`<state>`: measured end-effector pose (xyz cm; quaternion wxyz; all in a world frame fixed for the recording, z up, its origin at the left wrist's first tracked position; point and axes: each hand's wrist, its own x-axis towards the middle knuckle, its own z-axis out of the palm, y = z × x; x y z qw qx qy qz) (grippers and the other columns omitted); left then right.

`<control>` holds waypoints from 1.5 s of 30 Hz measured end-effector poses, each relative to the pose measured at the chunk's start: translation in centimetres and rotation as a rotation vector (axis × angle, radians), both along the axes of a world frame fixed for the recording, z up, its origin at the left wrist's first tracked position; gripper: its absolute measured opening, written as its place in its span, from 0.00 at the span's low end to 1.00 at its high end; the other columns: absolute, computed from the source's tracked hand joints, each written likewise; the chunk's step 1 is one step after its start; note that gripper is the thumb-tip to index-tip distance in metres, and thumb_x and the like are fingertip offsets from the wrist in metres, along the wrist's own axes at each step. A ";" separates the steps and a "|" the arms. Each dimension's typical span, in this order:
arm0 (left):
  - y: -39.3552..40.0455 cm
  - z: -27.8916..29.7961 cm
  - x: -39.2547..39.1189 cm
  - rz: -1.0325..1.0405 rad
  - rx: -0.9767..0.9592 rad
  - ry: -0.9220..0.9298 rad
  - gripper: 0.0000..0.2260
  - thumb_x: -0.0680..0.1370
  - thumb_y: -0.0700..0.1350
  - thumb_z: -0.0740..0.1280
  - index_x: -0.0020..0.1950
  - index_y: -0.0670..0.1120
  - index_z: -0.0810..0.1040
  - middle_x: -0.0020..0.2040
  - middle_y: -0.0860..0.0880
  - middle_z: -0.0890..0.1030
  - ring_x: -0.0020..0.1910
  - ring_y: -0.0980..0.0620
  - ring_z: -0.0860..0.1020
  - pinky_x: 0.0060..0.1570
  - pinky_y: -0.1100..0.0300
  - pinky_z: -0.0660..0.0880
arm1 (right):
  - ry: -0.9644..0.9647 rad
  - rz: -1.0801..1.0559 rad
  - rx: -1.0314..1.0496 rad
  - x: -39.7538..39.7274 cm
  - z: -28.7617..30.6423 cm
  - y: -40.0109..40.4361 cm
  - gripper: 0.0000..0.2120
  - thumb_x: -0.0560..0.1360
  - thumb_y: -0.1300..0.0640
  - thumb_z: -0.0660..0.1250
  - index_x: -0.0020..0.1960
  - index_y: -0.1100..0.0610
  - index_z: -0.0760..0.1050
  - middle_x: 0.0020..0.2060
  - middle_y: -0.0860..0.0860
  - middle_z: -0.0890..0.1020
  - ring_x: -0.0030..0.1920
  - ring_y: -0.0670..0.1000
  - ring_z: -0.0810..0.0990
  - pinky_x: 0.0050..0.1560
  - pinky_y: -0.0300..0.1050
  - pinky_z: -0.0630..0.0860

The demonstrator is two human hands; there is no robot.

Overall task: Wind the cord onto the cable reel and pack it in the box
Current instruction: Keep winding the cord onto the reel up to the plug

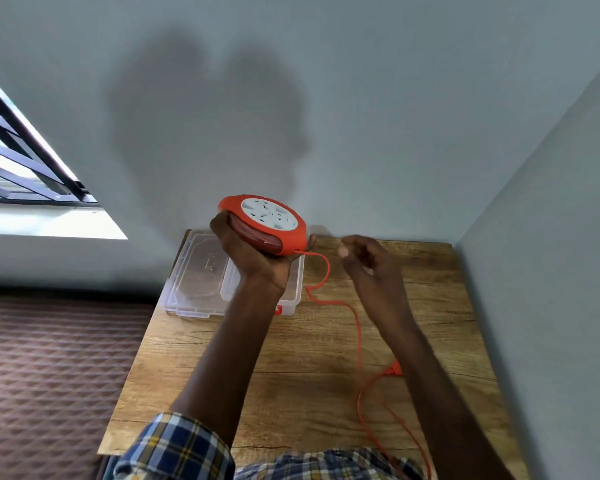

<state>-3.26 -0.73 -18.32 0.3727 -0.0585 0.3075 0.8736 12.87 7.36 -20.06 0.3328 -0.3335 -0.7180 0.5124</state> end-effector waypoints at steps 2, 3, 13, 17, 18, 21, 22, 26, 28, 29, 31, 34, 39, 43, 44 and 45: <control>-0.1 -0.1 0.1 -0.021 -0.047 0.062 0.33 0.81 0.67 0.53 0.76 0.47 0.76 0.72 0.38 0.80 0.73 0.32 0.75 0.68 0.25 0.70 | 0.032 0.030 0.134 -0.8 1.2 -1.2 0.12 0.80 0.51 0.69 0.63 0.47 0.79 0.59 0.40 0.81 0.58 0.40 0.79 0.49 0.29 0.74; -0.3 -0.1 -0.1 -0.061 -0.055 0.093 0.33 0.82 0.67 0.53 0.77 0.46 0.75 0.73 0.37 0.79 0.73 0.32 0.75 0.70 0.26 0.70 | 0.023 0.039 0.232 -1.0 1.6 -1.4 0.12 0.81 0.53 0.67 0.64 0.46 0.78 0.61 0.40 0.79 0.60 0.41 0.78 0.48 0.28 0.73; -1.6 0.9 -2.1 -0.865 -0.195 0.232 0.33 0.78 0.70 0.66 0.71 0.45 0.82 0.66 0.39 0.83 0.62 0.37 0.82 0.70 0.36 0.73 | -0.211 0.270 0.554 0.0 1.5 0.8 0.22 0.78 0.61 0.71 0.66 0.39 0.77 0.71 0.46 0.72 0.69 0.49 0.69 0.60 0.51 0.78; -1.0 0.7 -1.5 -0.936 -0.235 0.236 0.33 0.78 0.71 0.66 0.71 0.47 0.82 0.67 0.38 0.83 0.62 0.36 0.82 0.65 0.34 0.76 | -0.226 0.242 0.456 0.3 1.5 0.1 0.22 0.77 0.45 0.72 0.70 0.38 0.73 0.73 0.43 0.70 0.71 0.47 0.68 0.62 0.46 0.75; -0.7 0.7 -1.2 -0.926 -0.238 0.247 0.33 0.79 0.71 0.65 0.70 0.47 0.83 0.67 0.38 0.83 0.62 0.36 0.83 0.63 0.35 0.78 | -0.247 0.195 0.424 0.1 1.6 -0.2 0.24 0.76 0.42 0.72 0.71 0.38 0.72 0.72 0.44 0.70 0.70 0.48 0.69 0.62 0.46 0.76; -0.1 0.8 -0.7 -0.849 -0.241 0.251 0.31 0.80 0.69 0.65 0.68 0.46 0.84 0.67 0.38 0.84 0.62 0.38 0.84 0.60 0.41 0.81 | -0.328 0.066 0.363 -0.2 1.7 -0.7 0.29 0.74 0.39 0.73 0.73 0.38 0.69 0.67 0.48 0.74 0.66 0.50 0.73 0.60 0.50 0.79; -0.1 0.8 -0.7 -0.822 -0.234 0.248 0.31 0.80 0.69 0.65 0.69 0.45 0.84 0.67 0.38 0.83 0.62 0.38 0.84 0.60 0.41 0.81 | -0.309 0.068 0.321 -0.1 1.8 -0.6 0.29 0.75 0.41 0.73 0.74 0.38 0.69 0.66 0.48 0.75 0.65 0.51 0.75 0.60 0.52 0.79; 0.4 0.8 -0.5 -0.783 -0.232 0.242 0.32 0.81 0.68 0.64 0.72 0.44 0.81 0.69 0.37 0.82 0.64 0.37 0.83 0.62 0.40 0.80 | -0.288 0.052 0.280 0.4 1.7 -0.4 0.27 0.77 0.43 0.72 0.74 0.38 0.69 0.67 0.48 0.76 0.63 0.51 0.76 0.59 0.55 0.81; 0.6 1.0 -0.2 -0.809 -0.233 0.249 0.33 0.81 0.68 0.63 0.74 0.44 0.80 0.70 0.37 0.82 0.65 0.37 0.82 0.64 0.39 0.79 | -0.346 0.014 0.287 0.2 1.7 -0.4 0.30 0.75 0.40 0.72 0.75 0.37 0.66 0.67 0.49 0.75 0.63 0.51 0.76 0.57 0.54 0.82; 0.7 1.1 -0.1 -0.821 -0.240 0.260 0.32 0.81 0.68 0.63 0.74 0.44 0.79 0.70 0.37 0.82 0.65 0.36 0.82 0.64 0.39 0.79 | -0.376 0.000 0.291 0.2 1.7 -0.3 0.32 0.75 0.39 0.72 0.76 0.36 0.65 0.67 0.49 0.76 0.62 0.51 0.77 0.56 0.54 0.82; 0.8 1.3 0.3 -0.828 -0.262 0.291 0.32 0.82 0.67 0.62 0.74 0.44 0.79 0.68 0.37 0.83 0.64 0.37 0.83 0.61 0.40 0.81 | -0.407 -0.027 0.325 0.2 1.7 -0.1 0.33 0.74 0.37 0.71 0.76 0.37 0.65 0.65 0.48 0.78 0.61 0.51 0.79 0.56 0.53 0.83; 0.9 1.7 0.7 -0.802 -0.258 0.290 0.31 0.82 0.66 0.62 0.72 0.44 0.80 0.66 0.37 0.84 0.60 0.39 0.86 0.56 0.43 0.84 | -0.410 -0.041 0.369 0.2 1.6 -0.3 0.32 0.76 0.37 0.69 0.77 0.39 0.65 0.65 0.47 0.82 0.61 0.50 0.82 0.56 0.51 0.82; 1.2 1.7 0.9 -0.781 -0.279 0.342 0.25 0.82 0.64 0.62 0.65 0.46 0.85 0.60 0.39 0.87 0.55 0.42 0.87 0.50 0.48 0.85 | -0.304 0.066 0.030 0.0 1.6 -0.2 0.34 0.77 0.48 0.72 0.78 0.37 0.62 0.73 0.48 0.75 0.69 0.53 0.77 0.58 0.56 0.82; 1.3 1.6 1.1 -0.776 -0.306 0.381 0.26 0.80 0.64 0.62 0.66 0.46 0.82 0.58 0.41 0.88 0.53 0.43 0.88 0.50 0.47 0.85 | -0.254 -0.017 -0.060 -0.4 2.1 -0.2 0.33 0.74 0.51 0.76 0.75 0.38 0.69 0.71 0.49 0.77 0.64 0.50 0.81 0.52 0.49 0.85; 1.3 1.6 1.1 -0.773 -0.315 0.394 0.27 0.80 0.64 0.62 0.67 0.46 0.81 0.58 0.41 0.88 0.53 0.43 0.87 0.52 0.47 0.85 | -0.229 -0.067 -0.104 -0.7 2.1 -0.3 0.32 0.73 0.51 0.77 0.74 0.39 0.71 0.70 0.49 0.78 0.61 0.49 0.81 0.51 0.44 0.84; 1.4 1.6 1.1 -0.769 -0.325 0.418 0.27 0.80 0.64 0.62 0.68 0.46 0.81 0.57 0.41 0.88 0.53 0.43 0.87 0.52 0.47 0.85 | -0.192 -0.121 -0.193 -1.0 2.3 -0.5 0.31 0.72 0.50 0.77 0.73 0.40 0.73 0.69 0.49 0.79 0.58 0.48 0.82 0.47 0.43 0.82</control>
